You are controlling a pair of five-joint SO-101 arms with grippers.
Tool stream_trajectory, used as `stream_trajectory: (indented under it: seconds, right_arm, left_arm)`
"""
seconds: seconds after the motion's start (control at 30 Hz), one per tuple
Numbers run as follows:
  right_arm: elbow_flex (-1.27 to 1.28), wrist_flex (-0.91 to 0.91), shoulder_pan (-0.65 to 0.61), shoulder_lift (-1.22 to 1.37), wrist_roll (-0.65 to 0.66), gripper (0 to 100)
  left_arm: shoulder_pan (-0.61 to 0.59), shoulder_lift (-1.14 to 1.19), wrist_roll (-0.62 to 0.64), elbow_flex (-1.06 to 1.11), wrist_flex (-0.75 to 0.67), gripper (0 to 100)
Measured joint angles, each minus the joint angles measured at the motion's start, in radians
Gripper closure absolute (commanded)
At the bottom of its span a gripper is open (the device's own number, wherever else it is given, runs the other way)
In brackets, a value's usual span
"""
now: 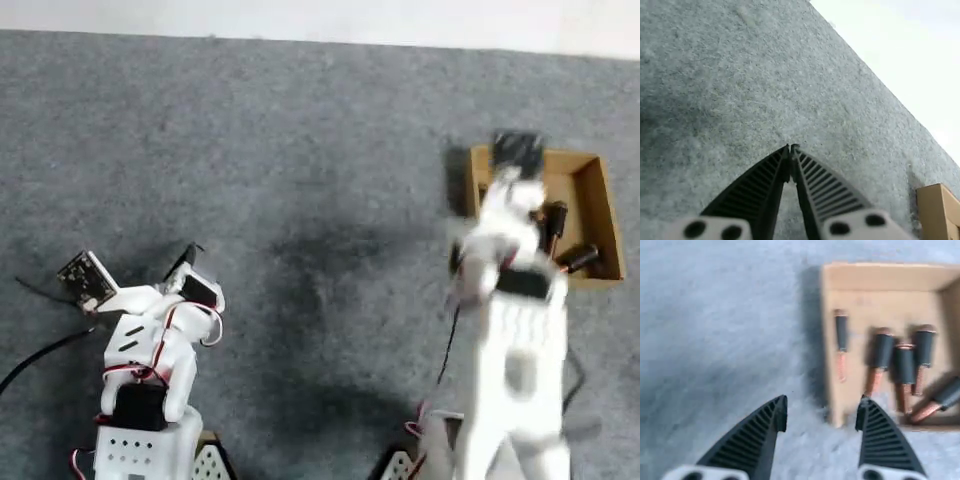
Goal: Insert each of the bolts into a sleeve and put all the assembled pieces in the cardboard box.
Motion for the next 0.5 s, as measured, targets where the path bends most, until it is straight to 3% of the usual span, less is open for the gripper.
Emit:
stream_trajectory:
  seconds: [0.17, 0.33, 0.5]
  right_arm:
    - [0.414, -0.023, -0.071, -0.489, 0.0, 80.0]
    - [0.674, 0.046, -0.083, -0.944, 0.0, 80.0]
    - [0.738, 0.144, -0.132, -0.979, -0.003, 80.0]
  left_arm:
    - [0.0, 0.0, -0.137, 0.0, 0.002, 97]
    - [0.0, 0.0, -0.272, 0.0, 0.08, 97]
    - [0.0, 0.0, -0.456, 0.0, 0.19, 97]
